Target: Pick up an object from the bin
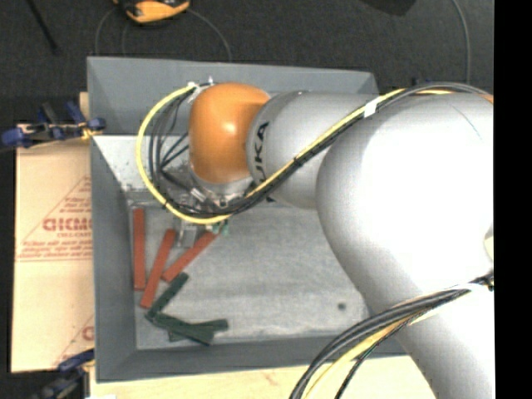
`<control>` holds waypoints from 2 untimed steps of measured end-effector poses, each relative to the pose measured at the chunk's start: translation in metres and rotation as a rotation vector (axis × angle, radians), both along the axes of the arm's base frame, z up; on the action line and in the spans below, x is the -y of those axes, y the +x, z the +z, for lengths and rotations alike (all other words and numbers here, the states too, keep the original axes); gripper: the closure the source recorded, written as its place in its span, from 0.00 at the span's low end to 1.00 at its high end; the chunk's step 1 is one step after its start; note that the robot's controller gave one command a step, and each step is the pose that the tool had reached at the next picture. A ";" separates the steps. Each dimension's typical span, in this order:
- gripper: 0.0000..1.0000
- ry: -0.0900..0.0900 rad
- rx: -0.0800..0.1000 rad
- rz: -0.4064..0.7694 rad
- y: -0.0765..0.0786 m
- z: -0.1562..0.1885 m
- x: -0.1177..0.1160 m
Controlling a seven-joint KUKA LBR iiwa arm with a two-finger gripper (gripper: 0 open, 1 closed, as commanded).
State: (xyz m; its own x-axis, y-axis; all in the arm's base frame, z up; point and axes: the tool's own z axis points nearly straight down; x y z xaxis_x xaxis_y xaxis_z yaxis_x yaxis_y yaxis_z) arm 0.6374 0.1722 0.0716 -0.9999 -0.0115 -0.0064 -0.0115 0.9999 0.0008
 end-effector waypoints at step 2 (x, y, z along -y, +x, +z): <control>0.00 -0.004 -0.007 0.031 -0.018 0.013 0.081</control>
Offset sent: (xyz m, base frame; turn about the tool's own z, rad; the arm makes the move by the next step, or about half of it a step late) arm -0.0176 -0.0769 0.0146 -0.0341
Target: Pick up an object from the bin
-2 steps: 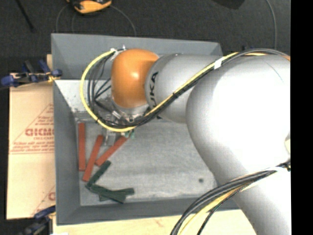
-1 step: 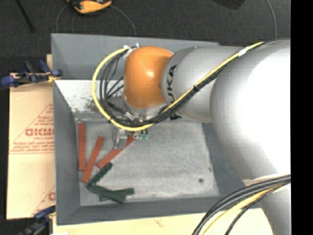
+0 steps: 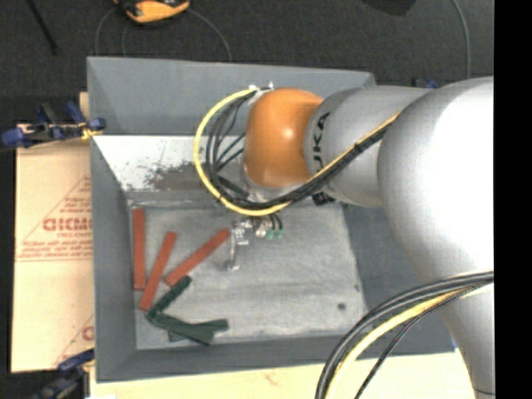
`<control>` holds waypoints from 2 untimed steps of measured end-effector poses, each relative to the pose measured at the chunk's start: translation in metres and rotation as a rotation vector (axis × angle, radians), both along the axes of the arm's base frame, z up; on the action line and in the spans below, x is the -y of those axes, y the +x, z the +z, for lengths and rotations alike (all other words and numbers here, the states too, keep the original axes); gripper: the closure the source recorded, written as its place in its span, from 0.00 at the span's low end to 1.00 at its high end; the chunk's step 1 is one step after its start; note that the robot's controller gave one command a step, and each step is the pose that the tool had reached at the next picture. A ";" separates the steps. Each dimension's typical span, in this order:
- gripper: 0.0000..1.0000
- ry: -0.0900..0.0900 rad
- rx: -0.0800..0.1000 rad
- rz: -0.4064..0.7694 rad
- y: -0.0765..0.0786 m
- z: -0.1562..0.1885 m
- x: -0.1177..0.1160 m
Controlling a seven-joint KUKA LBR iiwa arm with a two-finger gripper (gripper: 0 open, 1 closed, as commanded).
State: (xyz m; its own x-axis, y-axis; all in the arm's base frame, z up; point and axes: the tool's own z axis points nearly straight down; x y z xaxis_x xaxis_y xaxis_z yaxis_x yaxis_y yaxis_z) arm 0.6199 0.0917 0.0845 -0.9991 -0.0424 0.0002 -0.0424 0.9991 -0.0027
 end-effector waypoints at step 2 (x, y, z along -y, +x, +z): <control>1.00 0.002 0.004 0.000 0.001 0.003 -0.001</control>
Offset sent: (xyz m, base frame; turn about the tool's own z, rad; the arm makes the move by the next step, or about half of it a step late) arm 0.0000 0.0000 0.0000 0.0000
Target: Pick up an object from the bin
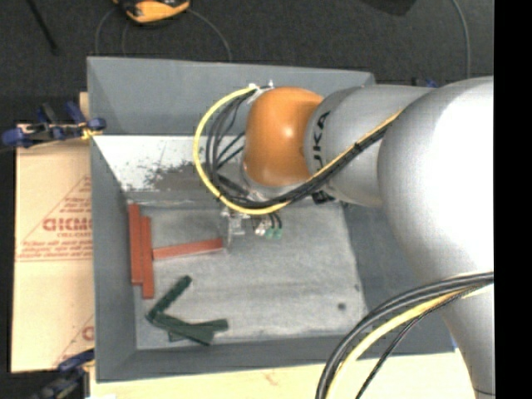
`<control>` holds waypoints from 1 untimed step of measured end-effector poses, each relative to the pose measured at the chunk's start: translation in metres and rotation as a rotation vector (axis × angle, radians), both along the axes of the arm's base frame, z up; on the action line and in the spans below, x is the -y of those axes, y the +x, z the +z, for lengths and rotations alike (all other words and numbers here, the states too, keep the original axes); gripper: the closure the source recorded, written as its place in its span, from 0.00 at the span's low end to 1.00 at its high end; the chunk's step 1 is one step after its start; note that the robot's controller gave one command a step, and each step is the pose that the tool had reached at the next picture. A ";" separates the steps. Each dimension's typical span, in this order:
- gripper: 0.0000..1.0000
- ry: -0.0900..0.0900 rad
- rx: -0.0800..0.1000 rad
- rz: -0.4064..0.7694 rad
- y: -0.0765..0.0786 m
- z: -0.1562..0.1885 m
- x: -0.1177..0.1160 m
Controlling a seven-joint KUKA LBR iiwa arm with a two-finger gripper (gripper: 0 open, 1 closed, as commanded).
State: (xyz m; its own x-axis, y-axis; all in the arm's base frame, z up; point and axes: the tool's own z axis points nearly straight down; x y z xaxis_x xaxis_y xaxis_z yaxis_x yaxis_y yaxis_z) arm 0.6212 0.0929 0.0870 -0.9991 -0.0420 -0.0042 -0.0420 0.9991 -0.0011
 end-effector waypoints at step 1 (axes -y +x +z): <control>1.00 -0.001 -0.007 0.024 -0.009 0.053 -0.001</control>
Offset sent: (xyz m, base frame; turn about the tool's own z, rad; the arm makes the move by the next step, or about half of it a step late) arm -0.0868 -0.0955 0.1298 -0.1870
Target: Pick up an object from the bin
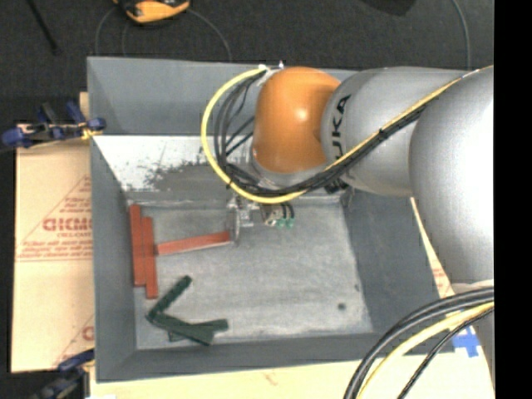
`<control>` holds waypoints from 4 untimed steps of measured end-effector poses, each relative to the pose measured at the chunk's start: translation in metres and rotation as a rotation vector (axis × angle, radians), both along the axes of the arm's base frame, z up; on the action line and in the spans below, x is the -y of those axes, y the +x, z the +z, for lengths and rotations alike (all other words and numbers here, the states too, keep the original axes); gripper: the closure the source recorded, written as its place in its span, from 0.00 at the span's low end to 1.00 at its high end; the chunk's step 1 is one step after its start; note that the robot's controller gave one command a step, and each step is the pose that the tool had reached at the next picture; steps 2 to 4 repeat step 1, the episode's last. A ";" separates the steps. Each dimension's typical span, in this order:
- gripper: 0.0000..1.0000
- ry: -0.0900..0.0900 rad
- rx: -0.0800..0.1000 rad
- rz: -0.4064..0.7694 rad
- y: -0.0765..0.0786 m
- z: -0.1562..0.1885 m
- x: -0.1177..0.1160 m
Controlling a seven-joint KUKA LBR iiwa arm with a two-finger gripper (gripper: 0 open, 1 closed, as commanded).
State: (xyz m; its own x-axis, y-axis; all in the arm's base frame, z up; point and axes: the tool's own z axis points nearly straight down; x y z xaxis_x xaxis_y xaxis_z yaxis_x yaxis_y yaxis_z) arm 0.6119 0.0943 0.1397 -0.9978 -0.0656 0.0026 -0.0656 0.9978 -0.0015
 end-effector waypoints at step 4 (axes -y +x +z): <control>1.00 0.003 0.004 0.089 -0.036 0.041 0.039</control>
Offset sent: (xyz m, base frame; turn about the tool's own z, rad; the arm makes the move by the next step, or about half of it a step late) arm -0.0112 0.0149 0.0944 -0.0671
